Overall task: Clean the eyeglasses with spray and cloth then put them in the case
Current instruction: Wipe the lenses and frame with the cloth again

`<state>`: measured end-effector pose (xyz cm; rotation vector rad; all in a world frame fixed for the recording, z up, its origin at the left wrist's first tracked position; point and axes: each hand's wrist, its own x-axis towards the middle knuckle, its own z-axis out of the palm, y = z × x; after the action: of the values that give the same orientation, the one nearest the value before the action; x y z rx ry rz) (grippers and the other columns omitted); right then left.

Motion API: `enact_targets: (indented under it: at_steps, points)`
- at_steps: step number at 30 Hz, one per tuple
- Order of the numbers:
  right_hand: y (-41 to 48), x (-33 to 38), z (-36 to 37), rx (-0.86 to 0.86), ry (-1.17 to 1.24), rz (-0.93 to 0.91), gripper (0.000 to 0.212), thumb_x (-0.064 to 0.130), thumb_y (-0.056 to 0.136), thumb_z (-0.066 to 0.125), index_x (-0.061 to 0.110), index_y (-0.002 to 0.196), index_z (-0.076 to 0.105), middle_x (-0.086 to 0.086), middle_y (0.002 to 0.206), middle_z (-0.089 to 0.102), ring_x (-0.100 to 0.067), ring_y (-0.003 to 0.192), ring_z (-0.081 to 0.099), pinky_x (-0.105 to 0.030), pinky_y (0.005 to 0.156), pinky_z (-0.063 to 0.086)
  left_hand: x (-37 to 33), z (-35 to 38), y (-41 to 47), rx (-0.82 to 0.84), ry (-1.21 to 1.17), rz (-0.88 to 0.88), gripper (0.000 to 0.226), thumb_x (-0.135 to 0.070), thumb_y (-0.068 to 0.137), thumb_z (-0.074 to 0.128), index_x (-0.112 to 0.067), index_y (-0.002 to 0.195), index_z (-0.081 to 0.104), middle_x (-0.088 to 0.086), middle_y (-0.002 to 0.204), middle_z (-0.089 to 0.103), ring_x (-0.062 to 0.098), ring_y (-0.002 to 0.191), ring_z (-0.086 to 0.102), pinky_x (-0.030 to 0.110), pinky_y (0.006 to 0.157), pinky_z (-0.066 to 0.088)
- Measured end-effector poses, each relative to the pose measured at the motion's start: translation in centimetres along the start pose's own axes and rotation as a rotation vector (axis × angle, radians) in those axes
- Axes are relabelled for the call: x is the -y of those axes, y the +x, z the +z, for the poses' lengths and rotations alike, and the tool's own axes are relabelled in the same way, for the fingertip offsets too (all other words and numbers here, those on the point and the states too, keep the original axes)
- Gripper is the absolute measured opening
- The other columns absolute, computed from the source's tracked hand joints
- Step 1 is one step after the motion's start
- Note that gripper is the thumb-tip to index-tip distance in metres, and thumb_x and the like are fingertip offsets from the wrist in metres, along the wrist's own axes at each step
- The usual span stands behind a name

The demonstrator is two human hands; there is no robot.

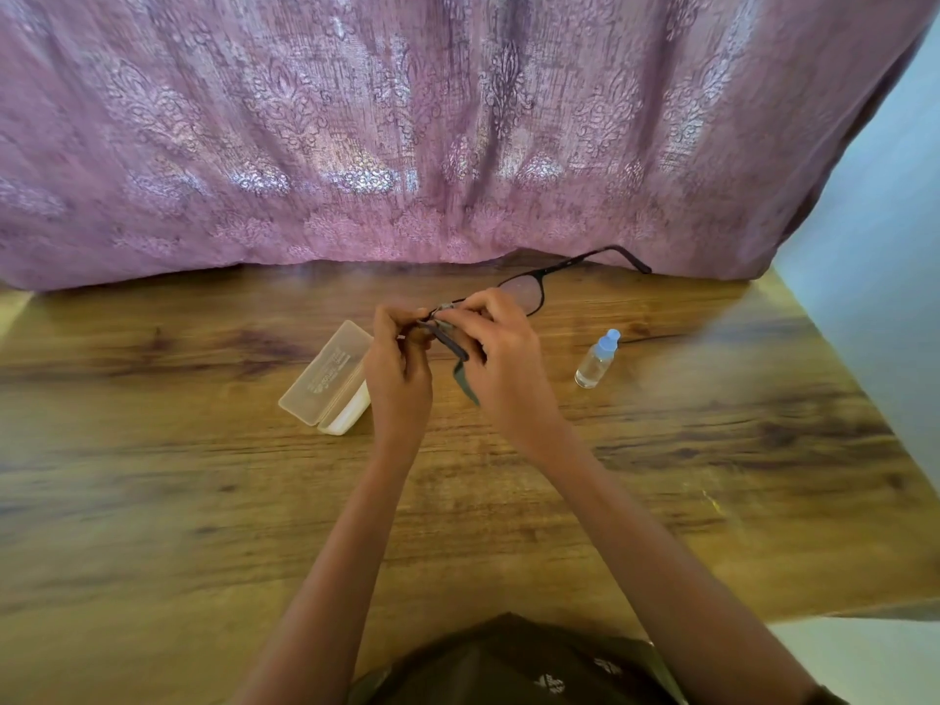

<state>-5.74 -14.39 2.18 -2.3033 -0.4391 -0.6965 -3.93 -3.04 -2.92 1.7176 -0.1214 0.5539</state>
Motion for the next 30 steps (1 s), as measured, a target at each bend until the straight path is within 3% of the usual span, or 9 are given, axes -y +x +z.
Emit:
enact_targets:
  at_steps: [5, 10, 16, 20, 24, 30]
  points:
    - [0.2, 0.2, 0.4, -0.047, -0.111, 0.073, 0.022, -0.006, 0.086, 0.067, -0.007, 0.108, 0.070, -0.018, 0.092, 0.061, -0.029, 0.083, 0.060, -0.028, 0.073, 0.049, -0.1, 0.0, 0.0, -0.022, 0.016, 0.000, 0.017, -0.003, 0.097, 0.042, -0.017, 0.100, 0.050, -0.010, 0.085, 0.063, 0.008, 0.082, 0.066, 0.026, 0.069, 0.054]
    - [0.1, 0.7, 0.7, -0.044, -0.146, 0.132, 0.022, -0.006, 0.087, 0.065, -0.008, 0.109, 0.069, -0.019, 0.092, 0.059, -0.028, 0.078, 0.060, -0.029, 0.068, 0.048, -0.2, -0.2, 0.0, -0.063, 0.052, 0.050, 0.020, -0.006, 0.094, 0.039, -0.021, 0.102, 0.050, -0.018, 0.086, 0.061, -0.006, 0.085, 0.063, 0.010, 0.068, 0.046]
    - [-1.2, 1.0, 0.6, 0.006, -0.108, 0.144, 0.026, -0.008, 0.082, 0.068, -0.006, 0.108, 0.070, -0.018, 0.097, 0.060, -0.025, 0.078, 0.062, -0.022, 0.069, 0.045, -0.2, -0.3, 0.1, -0.090, 0.042, 0.041, 0.015, -0.020, 0.093, 0.039, -0.024, 0.101, 0.051, -0.017, 0.087, 0.061, -0.003, 0.082, 0.063, 0.016, 0.067, 0.050]
    - [-1.7, 1.3, 0.9, 0.033, -0.054, 0.079, 0.024, -0.007, 0.084, 0.067, -0.005, 0.108, 0.069, -0.016, 0.098, 0.060, -0.021, 0.077, 0.062, -0.020, 0.068, 0.047, 0.1, -0.2, 0.1, -0.082, 0.047, 0.029, 0.023, -0.008, 0.095, 0.043, -0.029, 0.100, 0.050, -0.017, 0.084, 0.062, 0.000, 0.079, 0.063, 0.022, 0.066, 0.051]
    - [-1.5, 0.6, 0.7, 0.002, -0.042, 0.092, 0.025, -0.004, 0.085, 0.068, -0.004, 0.110, 0.069, -0.014, 0.098, 0.060, -0.019, 0.079, 0.061, -0.023, 0.069, 0.051, 0.2, -0.1, 0.1, -0.074, 0.051, 0.019, 0.027, -0.006, 0.095, 0.042, -0.032, 0.100, 0.050, -0.022, 0.084, 0.062, -0.002, 0.081, 0.063, 0.015, 0.065, 0.050]
    - [-1.1, 0.1, 0.3, -0.064, -0.052, 0.141, 0.022, -0.003, 0.086, 0.068, -0.005, 0.109, 0.070, -0.014, 0.096, 0.060, -0.018, 0.075, 0.060, -0.024, 0.067, 0.052, -0.3, 0.5, 0.3, -0.078, 0.047, 0.069, 0.018, -0.004, 0.095, 0.043, -0.019, 0.101, 0.051, -0.017, 0.084, 0.060, -0.006, 0.079, 0.060, 0.006, 0.066, 0.042]
